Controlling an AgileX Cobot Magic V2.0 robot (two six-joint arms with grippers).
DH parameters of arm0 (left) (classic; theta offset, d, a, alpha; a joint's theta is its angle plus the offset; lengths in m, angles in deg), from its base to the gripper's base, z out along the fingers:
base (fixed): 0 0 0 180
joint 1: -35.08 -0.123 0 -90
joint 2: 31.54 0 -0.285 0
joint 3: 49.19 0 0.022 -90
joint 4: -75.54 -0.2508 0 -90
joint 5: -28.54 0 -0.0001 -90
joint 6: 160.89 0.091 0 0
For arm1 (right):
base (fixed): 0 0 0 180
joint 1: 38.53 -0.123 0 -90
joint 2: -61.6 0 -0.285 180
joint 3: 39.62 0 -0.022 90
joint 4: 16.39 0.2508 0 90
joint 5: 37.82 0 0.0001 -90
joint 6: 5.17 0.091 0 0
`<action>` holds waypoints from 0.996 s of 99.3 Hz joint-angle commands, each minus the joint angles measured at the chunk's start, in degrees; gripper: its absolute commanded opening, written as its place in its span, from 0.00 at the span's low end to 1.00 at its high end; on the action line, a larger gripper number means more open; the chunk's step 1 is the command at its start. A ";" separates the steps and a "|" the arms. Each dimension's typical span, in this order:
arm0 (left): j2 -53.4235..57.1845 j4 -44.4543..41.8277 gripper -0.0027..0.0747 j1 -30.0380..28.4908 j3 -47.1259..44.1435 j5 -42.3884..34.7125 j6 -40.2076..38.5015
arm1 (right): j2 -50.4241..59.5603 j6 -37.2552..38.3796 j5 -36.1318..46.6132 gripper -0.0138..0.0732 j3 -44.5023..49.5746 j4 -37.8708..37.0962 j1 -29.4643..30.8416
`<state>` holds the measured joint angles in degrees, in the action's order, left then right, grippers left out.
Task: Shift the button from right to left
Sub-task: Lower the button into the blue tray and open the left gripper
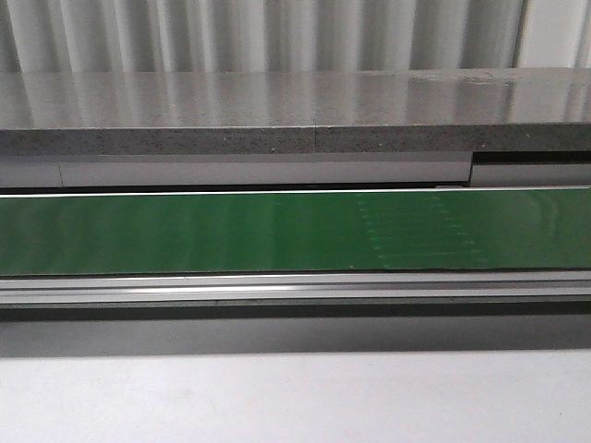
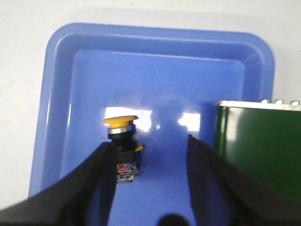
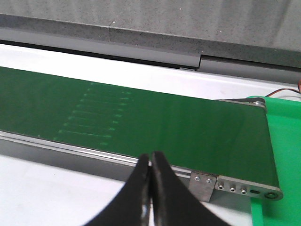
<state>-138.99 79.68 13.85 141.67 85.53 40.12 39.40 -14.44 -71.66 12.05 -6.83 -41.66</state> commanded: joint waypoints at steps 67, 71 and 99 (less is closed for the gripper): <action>28.25 4.54 0.01 26.81 -24.74 -23.89 -11.46 | -0.40 -0.42 4.47 0.08 -1.39 0.44 -0.06; 29.91 5.17 0.01 27.53 -26.48 -25.16 -11.46 | -0.40 -0.42 4.47 0.08 -1.39 0.44 -0.06; 43.16 11.39 0.01 28.13 -38.50 -31.21 -11.46 | -0.40 -0.42 4.47 0.08 -1.39 0.44 -0.06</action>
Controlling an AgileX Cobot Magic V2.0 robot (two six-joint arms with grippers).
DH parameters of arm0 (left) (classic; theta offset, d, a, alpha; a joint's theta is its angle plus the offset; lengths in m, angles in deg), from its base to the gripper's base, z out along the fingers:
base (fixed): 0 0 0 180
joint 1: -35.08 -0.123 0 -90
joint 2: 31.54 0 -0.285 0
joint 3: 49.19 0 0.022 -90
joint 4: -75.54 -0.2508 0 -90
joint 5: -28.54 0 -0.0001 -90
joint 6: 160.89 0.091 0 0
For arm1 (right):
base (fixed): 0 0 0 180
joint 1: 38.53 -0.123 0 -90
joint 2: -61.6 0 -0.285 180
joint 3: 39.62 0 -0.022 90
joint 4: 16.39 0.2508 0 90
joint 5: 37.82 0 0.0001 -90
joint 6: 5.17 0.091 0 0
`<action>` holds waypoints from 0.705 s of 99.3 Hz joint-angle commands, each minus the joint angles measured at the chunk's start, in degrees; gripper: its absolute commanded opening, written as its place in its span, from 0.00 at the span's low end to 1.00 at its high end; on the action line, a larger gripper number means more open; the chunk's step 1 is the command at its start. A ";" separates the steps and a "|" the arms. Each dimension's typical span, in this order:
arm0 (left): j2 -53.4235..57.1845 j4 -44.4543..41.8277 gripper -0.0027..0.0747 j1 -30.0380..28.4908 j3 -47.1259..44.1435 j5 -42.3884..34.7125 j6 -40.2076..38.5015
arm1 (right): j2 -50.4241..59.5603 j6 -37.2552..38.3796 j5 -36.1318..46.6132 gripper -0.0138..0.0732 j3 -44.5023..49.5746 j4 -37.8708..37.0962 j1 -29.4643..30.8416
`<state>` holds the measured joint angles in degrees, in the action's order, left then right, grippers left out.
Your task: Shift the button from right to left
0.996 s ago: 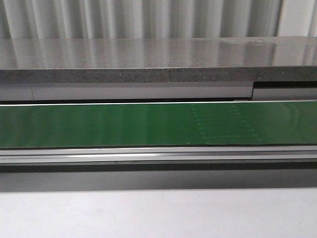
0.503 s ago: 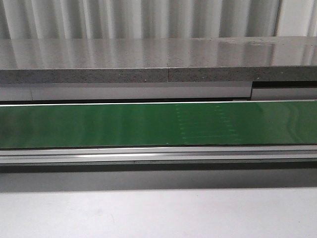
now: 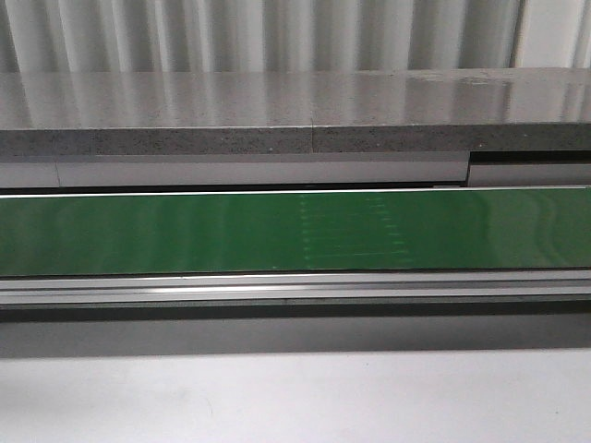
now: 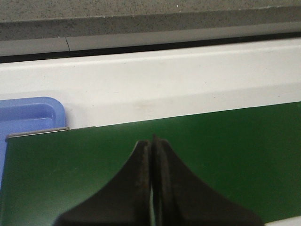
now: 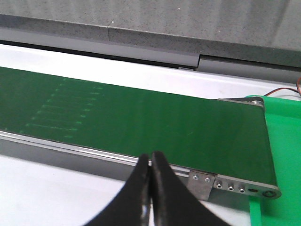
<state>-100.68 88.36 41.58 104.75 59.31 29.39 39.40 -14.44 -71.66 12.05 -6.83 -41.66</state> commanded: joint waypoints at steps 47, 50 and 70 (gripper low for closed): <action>23.15 3.64 0.01 -0.07 -16.38 -5.55 -0.72 | -0.40 -0.42 4.47 0.08 -1.39 0.44 -0.06; 23.80 3.64 0.01 -0.40 -16.89 -5.55 -0.72 | -0.40 -0.42 4.47 0.08 -1.39 0.44 -0.06; 28.50 3.09 0.01 -0.64 -20.66 -7.15 -0.72 | -0.40 -0.42 4.47 0.08 -1.39 0.44 -0.06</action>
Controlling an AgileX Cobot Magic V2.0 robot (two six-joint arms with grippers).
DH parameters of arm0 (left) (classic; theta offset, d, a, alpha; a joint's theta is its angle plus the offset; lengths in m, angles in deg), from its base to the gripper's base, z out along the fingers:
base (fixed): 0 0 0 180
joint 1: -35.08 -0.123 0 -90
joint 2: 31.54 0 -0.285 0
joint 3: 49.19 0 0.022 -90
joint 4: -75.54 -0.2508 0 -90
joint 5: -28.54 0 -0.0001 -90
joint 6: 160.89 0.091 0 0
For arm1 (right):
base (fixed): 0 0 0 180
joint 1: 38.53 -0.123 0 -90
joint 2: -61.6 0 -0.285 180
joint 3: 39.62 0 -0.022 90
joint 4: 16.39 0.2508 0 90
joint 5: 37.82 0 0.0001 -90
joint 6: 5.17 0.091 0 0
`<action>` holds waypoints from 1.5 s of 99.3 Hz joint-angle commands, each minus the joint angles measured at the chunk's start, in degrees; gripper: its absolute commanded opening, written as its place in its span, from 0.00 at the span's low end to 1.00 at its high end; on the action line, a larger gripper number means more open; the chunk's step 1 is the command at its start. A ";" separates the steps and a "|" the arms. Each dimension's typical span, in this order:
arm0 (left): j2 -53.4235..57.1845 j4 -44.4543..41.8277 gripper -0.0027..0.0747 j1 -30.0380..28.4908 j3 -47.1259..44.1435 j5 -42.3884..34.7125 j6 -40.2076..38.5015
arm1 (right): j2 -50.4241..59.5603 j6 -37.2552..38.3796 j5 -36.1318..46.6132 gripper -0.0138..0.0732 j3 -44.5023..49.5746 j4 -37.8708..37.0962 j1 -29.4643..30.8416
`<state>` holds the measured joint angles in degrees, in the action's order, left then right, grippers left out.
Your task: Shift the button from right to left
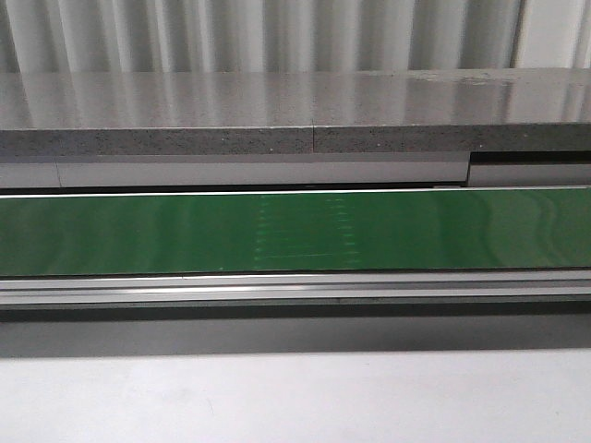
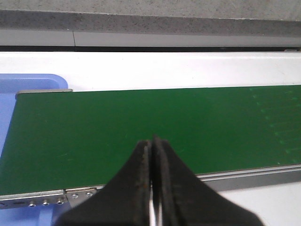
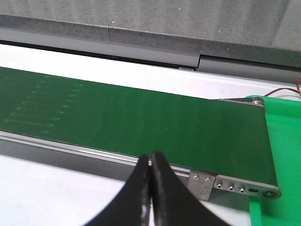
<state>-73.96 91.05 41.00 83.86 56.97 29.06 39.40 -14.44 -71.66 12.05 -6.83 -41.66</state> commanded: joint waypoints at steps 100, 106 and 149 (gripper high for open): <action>30.81 -18.34 0.01 -3.78 -25.90 -24.67 -12.28 | -0.40 -0.42 4.47 0.08 -1.39 0.44 -0.06; 34.47 -18.34 0.01 -3.78 -28.46 -24.77 -12.28 | -0.40 -0.42 4.47 0.08 -1.39 0.44 -0.06; 36.99 -18.34 0.01 -3.78 -31.61 -22.96 -12.28 | -0.61 -0.42 4.11 0.08 -1.39 0.44 -0.06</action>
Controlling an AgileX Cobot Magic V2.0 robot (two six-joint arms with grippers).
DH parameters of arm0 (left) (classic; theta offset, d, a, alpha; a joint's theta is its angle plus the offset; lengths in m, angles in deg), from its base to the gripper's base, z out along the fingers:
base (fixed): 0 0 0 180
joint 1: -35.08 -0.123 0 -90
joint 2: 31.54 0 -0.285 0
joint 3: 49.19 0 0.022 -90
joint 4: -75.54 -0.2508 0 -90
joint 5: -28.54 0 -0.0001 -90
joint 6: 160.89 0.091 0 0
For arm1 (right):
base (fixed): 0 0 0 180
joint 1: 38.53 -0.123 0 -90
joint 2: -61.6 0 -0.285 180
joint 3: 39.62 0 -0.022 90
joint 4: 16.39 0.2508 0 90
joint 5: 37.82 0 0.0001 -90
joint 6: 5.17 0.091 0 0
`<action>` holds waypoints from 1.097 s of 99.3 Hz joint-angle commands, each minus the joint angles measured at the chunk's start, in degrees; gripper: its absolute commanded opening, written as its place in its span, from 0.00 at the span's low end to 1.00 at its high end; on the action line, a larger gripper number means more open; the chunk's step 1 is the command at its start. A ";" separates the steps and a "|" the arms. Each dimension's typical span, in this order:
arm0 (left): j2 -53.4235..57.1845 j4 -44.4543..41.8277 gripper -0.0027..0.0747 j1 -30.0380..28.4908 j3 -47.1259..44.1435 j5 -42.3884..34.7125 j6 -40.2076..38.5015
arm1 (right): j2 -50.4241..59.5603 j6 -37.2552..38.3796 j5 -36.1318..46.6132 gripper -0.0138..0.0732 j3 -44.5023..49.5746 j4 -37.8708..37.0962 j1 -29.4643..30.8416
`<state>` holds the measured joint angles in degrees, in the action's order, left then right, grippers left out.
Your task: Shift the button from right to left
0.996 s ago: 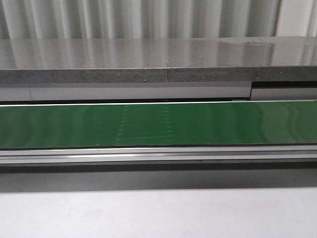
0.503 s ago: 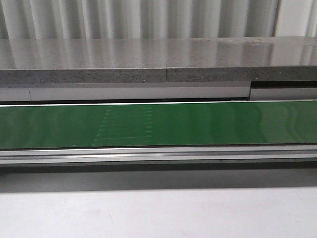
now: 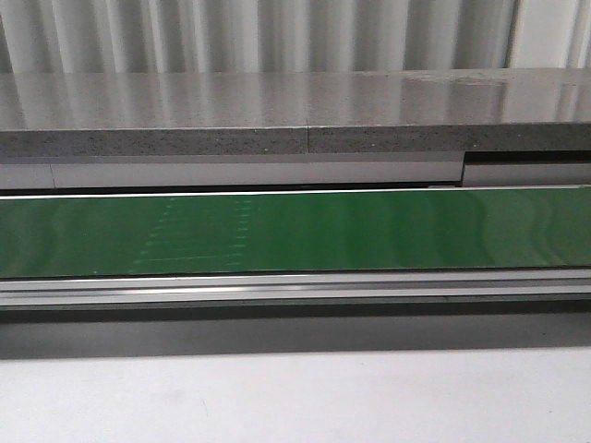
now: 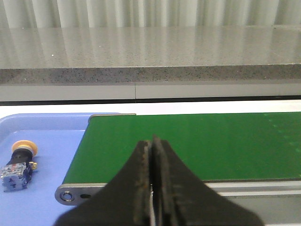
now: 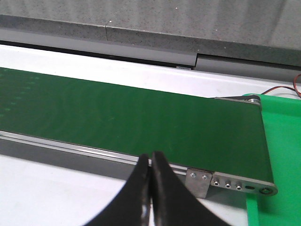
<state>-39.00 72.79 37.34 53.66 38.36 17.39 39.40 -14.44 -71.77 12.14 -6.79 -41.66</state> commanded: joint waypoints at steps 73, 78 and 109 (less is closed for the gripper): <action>2.03 -0.08 0.01 -0.12 -1.41 -4.35 -0.61 | -0.61 -0.42 4.28 0.08 -1.48 -1.15 -0.06; 2.03 -0.08 0.01 -0.12 -1.41 -4.35 -0.61 | -0.61 -0.42 5.04 0.08 -1.48 -1.15 -0.06; 2.03 -0.08 0.01 -0.12 -1.41 -4.35 -0.61 | -0.61 2.57 23.19 0.08 7.27 -1.55 1.02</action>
<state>-39.00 72.74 37.31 53.66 38.49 17.30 39.40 -14.15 -62.25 17.36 -7.74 -41.53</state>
